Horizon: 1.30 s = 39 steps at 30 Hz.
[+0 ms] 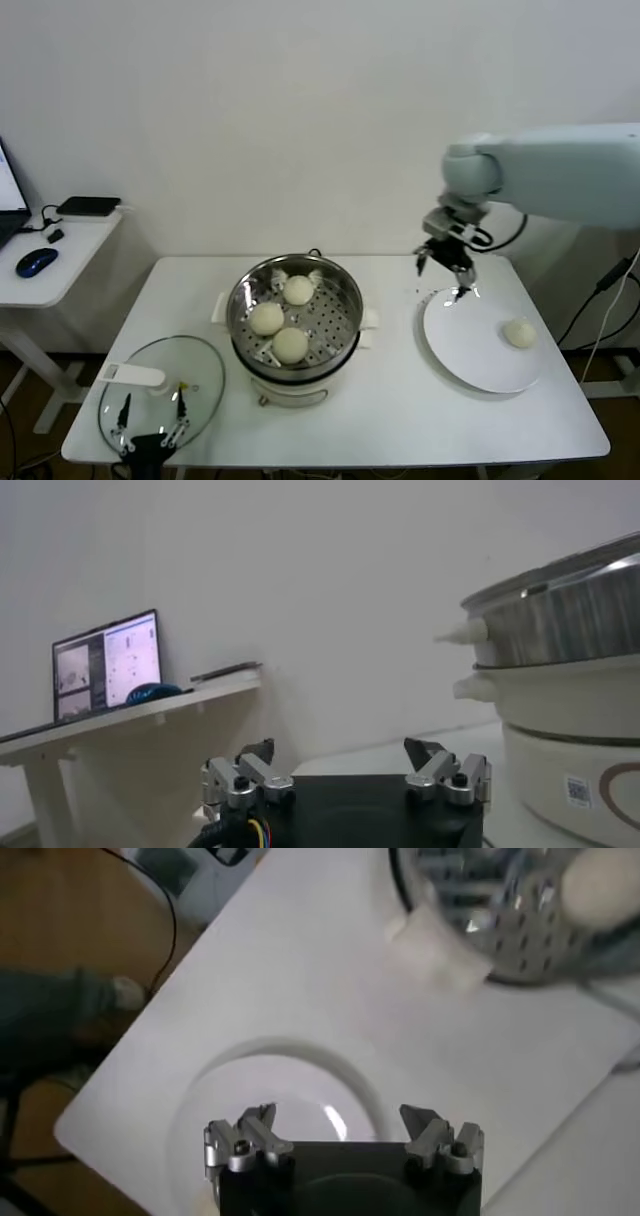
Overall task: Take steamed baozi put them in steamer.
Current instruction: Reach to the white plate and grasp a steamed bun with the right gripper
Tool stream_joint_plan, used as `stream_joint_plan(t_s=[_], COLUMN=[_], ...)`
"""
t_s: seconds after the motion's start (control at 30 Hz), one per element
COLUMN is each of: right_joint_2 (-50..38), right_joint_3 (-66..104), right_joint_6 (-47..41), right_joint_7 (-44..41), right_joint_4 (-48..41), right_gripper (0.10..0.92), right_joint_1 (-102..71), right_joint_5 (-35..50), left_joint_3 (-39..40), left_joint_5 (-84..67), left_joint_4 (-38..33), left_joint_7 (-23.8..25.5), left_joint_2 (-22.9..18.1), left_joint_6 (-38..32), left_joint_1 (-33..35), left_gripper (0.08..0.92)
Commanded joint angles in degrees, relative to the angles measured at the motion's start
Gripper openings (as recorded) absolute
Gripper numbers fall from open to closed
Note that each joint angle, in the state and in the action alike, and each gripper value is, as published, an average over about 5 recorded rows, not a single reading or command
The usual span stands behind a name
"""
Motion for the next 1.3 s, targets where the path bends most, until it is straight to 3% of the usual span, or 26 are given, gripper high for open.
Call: stream_joint_plan(t_s=[0.03, 0.53, 1.3], right_joint_2=[-16.8, -17.2, -13.8], right_joint_3=[1.5, 23.8, 32.1], right_joint_6=[-7.6, -10.4, -9.8], right_joint_7=[2.8, 8.1, 8.8], right_joint_4=[-7.3, -23.2, -31.1], right_gripper=[0.823, 0.823, 0.823], right_joint_1=[-11.0, -35.4, -44.3], right_joint_5=[-10.0, -21.1, -23.5], left_joint_3=[0.2, 0.1, -0.1], left_joint_5=[0.2, 1.2, 1.9], left_joint_4=[0.3, 2.3, 2.7], left_joint_7=[0.0, 0.0, 0.1], left_joint_2=[-2.5, -2.0, -2.0], left_joint_6=[0.0, -0.2, -0.3], left_joint_1=[-0.1, -0.1, 0.0], left_gripper=[0.823, 0.823, 0.823])
